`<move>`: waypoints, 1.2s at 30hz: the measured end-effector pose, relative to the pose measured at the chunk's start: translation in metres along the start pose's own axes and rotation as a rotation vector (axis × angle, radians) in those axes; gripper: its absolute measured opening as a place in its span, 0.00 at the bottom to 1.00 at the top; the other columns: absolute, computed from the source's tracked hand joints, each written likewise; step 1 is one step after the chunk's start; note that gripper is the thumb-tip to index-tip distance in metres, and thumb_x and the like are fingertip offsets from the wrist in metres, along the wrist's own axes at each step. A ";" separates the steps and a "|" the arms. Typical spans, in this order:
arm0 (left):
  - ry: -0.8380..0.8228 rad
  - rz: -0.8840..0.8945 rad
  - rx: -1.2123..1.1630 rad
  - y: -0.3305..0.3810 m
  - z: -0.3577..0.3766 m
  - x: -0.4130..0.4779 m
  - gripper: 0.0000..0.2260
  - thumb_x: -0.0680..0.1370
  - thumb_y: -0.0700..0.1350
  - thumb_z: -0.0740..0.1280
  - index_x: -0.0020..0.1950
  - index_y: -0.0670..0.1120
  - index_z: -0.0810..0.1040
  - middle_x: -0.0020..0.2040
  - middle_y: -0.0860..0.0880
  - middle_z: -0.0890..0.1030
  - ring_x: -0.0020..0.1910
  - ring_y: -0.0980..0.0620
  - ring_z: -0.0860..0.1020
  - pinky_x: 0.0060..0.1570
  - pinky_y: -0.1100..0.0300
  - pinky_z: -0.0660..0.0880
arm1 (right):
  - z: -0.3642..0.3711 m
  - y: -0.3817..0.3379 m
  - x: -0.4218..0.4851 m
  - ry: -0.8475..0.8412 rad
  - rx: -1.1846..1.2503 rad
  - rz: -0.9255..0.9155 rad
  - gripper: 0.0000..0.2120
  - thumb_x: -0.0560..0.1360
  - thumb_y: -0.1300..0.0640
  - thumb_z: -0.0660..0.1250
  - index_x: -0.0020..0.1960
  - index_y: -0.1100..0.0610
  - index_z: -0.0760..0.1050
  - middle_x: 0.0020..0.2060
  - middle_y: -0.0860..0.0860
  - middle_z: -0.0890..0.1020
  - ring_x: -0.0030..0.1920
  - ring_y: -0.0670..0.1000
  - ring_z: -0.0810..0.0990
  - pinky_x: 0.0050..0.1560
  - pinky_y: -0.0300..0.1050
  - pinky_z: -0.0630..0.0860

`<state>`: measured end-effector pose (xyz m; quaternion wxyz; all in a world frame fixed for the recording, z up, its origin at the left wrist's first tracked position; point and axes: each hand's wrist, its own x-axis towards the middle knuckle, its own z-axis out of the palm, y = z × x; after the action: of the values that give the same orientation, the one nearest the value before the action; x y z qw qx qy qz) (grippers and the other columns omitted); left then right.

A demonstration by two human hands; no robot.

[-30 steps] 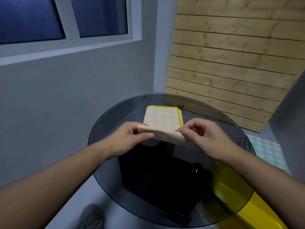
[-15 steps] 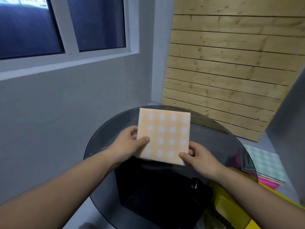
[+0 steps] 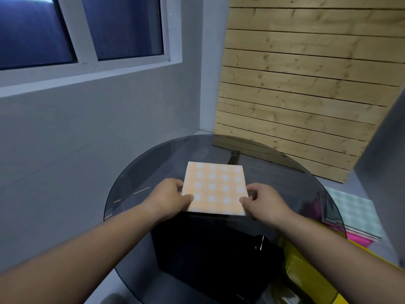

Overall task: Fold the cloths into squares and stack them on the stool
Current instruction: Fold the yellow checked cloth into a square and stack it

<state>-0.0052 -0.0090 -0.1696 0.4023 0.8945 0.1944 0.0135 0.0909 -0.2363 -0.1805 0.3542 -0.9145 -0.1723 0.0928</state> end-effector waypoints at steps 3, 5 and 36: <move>-0.011 -0.032 0.032 0.001 -0.001 0.002 0.07 0.77 0.47 0.69 0.41 0.46 0.81 0.36 0.52 0.81 0.32 0.55 0.76 0.33 0.61 0.70 | 0.001 -0.001 0.000 -0.005 -0.054 0.010 0.04 0.75 0.55 0.67 0.46 0.52 0.82 0.30 0.48 0.79 0.30 0.47 0.76 0.35 0.40 0.72; -0.002 -0.055 0.075 0.001 -0.004 0.003 0.11 0.77 0.47 0.68 0.39 0.42 0.80 0.34 0.48 0.81 0.31 0.52 0.75 0.33 0.61 0.70 | 0.001 -0.003 0.001 -0.020 -0.074 0.037 0.06 0.75 0.55 0.68 0.45 0.54 0.82 0.34 0.53 0.82 0.31 0.50 0.77 0.35 0.40 0.72; 0.042 0.397 0.682 0.011 0.021 0.002 0.28 0.82 0.58 0.54 0.78 0.47 0.58 0.80 0.43 0.55 0.79 0.43 0.52 0.76 0.50 0.55 | 0.000 -0.001 -0.006 -0.034 -0.372 -0.084 0.17 0.78 0.51 0.62 0.65 0.53 0.75 0.55 0.52 0.72 0.60 0.56 0.71 0.56 0.47 0.72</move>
<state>0.0045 -0.0305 -0.1760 0.0677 0.9966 0.0191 0.0437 0.0850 -0.2380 -0.1798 0.1798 -0.9545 -0.2303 0.0599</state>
